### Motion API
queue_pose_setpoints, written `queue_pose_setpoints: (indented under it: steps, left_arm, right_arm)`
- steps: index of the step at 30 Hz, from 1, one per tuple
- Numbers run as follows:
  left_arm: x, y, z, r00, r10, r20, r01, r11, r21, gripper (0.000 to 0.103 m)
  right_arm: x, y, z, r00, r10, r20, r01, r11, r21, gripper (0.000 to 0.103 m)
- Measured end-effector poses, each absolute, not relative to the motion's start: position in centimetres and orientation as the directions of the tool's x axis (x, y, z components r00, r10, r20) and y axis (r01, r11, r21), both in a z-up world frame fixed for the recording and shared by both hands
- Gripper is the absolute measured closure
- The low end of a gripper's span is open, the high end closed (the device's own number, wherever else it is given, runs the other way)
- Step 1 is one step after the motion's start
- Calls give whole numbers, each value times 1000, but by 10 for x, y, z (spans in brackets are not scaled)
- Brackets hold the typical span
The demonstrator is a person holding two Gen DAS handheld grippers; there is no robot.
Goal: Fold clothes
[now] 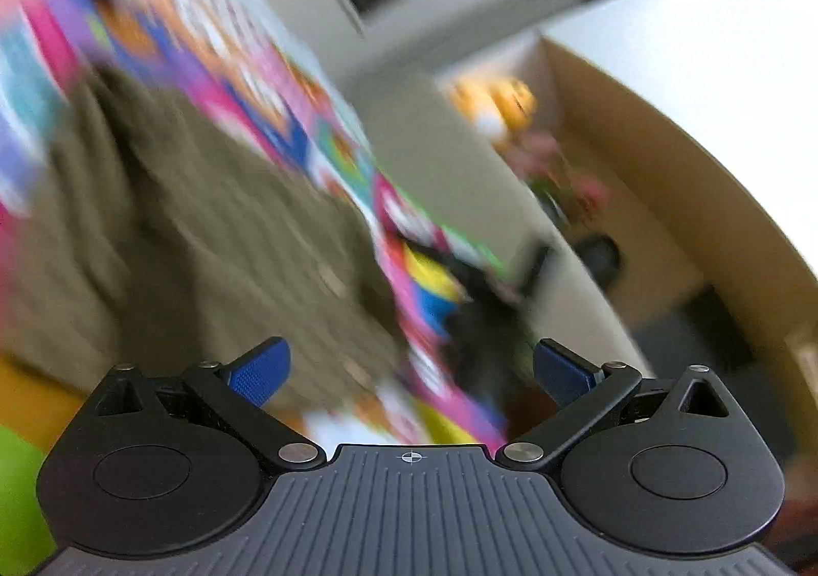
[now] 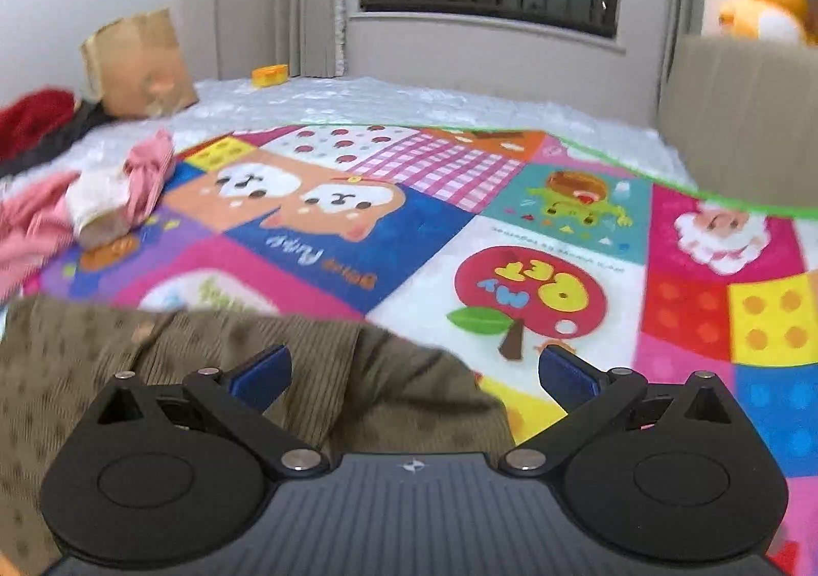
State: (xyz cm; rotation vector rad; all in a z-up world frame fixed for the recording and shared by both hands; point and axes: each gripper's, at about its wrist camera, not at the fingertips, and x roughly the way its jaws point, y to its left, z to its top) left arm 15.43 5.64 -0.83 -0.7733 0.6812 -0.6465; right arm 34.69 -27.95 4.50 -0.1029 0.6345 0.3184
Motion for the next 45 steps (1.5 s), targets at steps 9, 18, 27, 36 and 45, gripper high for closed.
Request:
queue_pose_setpoints:
  steps: [9,18,27,36,45]
  left_arm:
    - [181,13,-36,518,-745,-421,178,575,-799,50]
    - [223,54,-33,596,-620,-511,135,704,-698,67]
    - [248,62,-23,635,-561,-530,148,763,-630,47]
    - [189,60,5,670,-478,-568,138,832,-537,13]
    - [62,64,9,615,-615,-493,212,732,-647,9]
  right_arm:
    - [403,-248,0,658,311,-686,-427,904,0,20]
    - [325,-288,-2,598,427,-679,-434,884,174,55]
    - [190,-300,5,578,468,-668,-427,872,241,55]
    - [71,-284,4,544,572,-614,-432,818,379,47]
    - [19,-299,37,654,503,-565,-478,854,207,31]
